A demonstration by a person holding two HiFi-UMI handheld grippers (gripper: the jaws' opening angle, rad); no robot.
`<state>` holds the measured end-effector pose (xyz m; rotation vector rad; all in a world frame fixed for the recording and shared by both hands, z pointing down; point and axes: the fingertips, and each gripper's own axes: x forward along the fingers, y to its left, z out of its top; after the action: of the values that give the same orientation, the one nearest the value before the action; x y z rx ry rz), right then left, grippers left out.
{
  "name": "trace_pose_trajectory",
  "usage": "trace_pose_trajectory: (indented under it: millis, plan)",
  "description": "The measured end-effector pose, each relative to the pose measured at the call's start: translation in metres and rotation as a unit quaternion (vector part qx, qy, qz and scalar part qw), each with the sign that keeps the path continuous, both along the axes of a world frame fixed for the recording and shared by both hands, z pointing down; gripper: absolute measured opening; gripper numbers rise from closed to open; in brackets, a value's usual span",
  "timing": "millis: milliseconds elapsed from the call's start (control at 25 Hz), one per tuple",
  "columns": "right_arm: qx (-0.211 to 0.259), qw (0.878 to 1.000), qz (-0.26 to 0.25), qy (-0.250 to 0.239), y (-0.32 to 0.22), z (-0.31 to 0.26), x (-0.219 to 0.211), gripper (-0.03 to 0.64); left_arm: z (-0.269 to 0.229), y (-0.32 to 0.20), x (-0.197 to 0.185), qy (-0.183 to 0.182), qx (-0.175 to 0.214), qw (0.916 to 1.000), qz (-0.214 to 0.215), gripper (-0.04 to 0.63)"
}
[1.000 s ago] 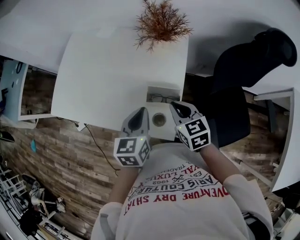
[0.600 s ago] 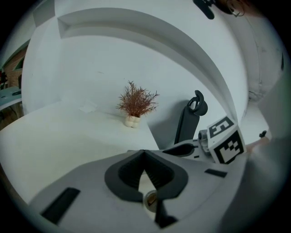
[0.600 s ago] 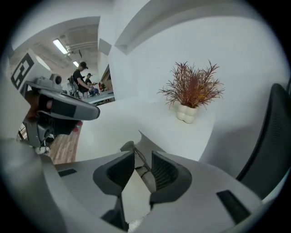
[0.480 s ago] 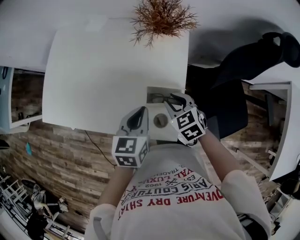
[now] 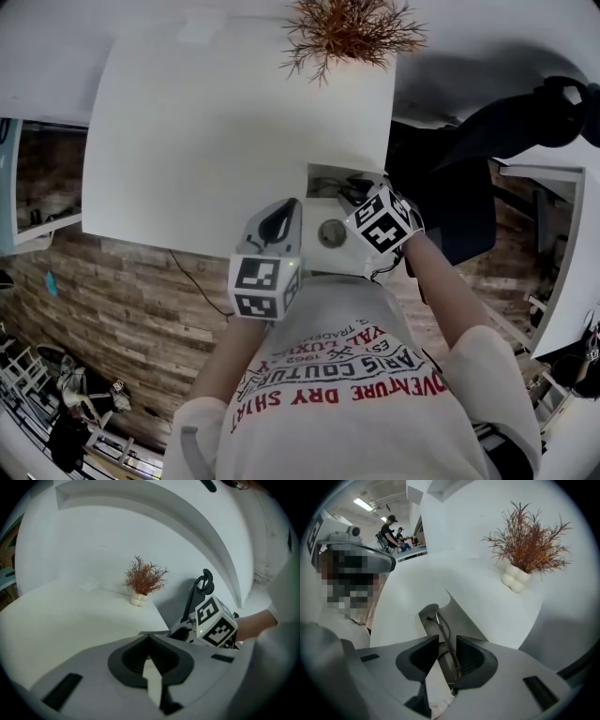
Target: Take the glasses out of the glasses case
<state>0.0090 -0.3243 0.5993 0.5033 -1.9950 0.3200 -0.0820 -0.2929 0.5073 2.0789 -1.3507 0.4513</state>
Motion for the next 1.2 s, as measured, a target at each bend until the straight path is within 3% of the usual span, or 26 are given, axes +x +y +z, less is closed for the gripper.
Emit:
trace_pose_trajectory:
  millis: [240, 560, 960, 1200]
  plan:
    - [-0.023, 0.998, -0.050, 0.034, -0.001, 0.012, -0.002, 0.072, 0.001, -0.004, -0.005, -0.001, 0.001, 1.0000, 0.001, 0.002]
    - [0.022, 0.989, -0.127, 0.065, -0.002, 0.013, -0.003, 0.026, 0.002, -0.008, -0.009, 0.005, -0.002, 1.0000, -0.001, 0.002]
    - [0.058, 0.993, -0.101, 0.035, -0.012, -0.020, -0.006, 0.026, -0.013, -0.017, -0.010, 0.008, 0.020, 0.9997, 0.010, 0.002]
    - [0.094, 0.994, -0.045, -0.013, -0.017, -0.062, -0.010, 0.026, -0.031, -0.026, -0.006, 0.006, 0.047, 0.9983, 0.034, 0.002]
